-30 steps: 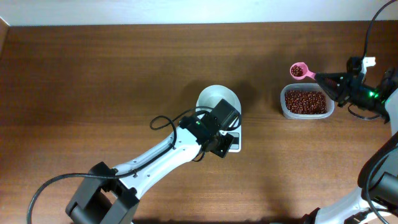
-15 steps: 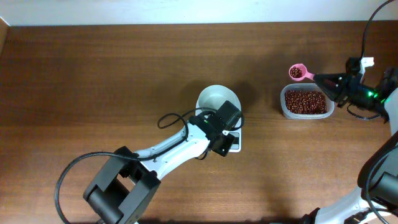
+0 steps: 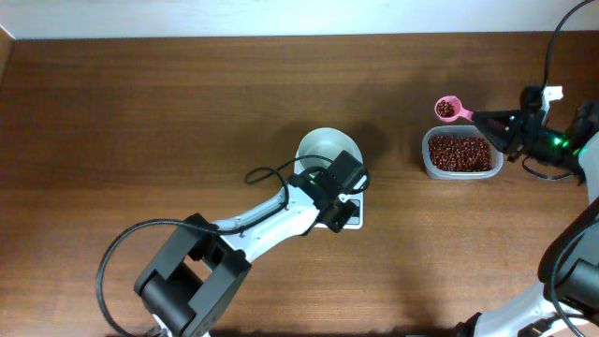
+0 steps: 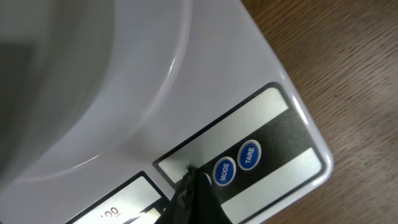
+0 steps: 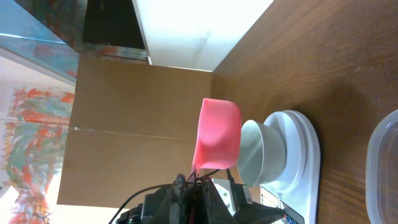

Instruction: Scoop and weigh 50g on scale

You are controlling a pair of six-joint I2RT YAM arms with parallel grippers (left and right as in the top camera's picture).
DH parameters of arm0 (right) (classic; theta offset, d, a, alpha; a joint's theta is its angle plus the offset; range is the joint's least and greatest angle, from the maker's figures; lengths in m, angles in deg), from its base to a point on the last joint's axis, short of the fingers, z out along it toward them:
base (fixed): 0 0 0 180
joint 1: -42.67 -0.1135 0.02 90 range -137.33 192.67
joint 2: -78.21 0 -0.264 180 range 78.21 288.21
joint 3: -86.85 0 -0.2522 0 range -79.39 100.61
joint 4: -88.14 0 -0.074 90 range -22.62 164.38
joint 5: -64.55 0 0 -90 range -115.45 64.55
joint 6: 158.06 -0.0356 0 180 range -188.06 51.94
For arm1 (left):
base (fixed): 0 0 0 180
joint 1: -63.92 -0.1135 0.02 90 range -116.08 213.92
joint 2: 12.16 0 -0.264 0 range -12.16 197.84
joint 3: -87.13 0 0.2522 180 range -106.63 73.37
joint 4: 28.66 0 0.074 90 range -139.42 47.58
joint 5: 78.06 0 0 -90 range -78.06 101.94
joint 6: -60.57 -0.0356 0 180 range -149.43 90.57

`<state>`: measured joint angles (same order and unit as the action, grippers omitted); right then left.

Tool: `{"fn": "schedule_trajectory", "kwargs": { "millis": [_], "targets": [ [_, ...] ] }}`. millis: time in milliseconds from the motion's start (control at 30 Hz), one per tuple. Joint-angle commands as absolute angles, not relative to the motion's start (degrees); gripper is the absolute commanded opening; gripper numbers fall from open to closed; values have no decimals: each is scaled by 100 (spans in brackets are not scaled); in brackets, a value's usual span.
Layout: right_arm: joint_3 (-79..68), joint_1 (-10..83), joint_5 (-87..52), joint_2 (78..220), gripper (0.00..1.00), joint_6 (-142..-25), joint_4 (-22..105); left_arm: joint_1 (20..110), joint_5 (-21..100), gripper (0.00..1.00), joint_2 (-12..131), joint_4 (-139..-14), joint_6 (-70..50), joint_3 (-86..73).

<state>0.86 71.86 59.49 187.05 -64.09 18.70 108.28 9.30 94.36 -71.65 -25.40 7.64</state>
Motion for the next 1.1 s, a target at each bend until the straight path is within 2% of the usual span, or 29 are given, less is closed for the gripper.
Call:
{"fn": "schedule_trajectory", "kwargs": {
  "millis": [0, 233, 1067],
  "targets": [
    [53, 7112, 5938, 18755, 4, -6385, 1872, 10850, 845, 0, 9573, -7128, -2675, 777],
    [53, 7112, 5936, 18755, 4, -6383, 1874, 10850, 952, 0, 9573, -7038, -3038, 777],
    [53, 7112, 5938, 18755, 4, -6387, 1892, 10850, 954, 0, 9851, -7351, -3058, 788]
  ]
}}
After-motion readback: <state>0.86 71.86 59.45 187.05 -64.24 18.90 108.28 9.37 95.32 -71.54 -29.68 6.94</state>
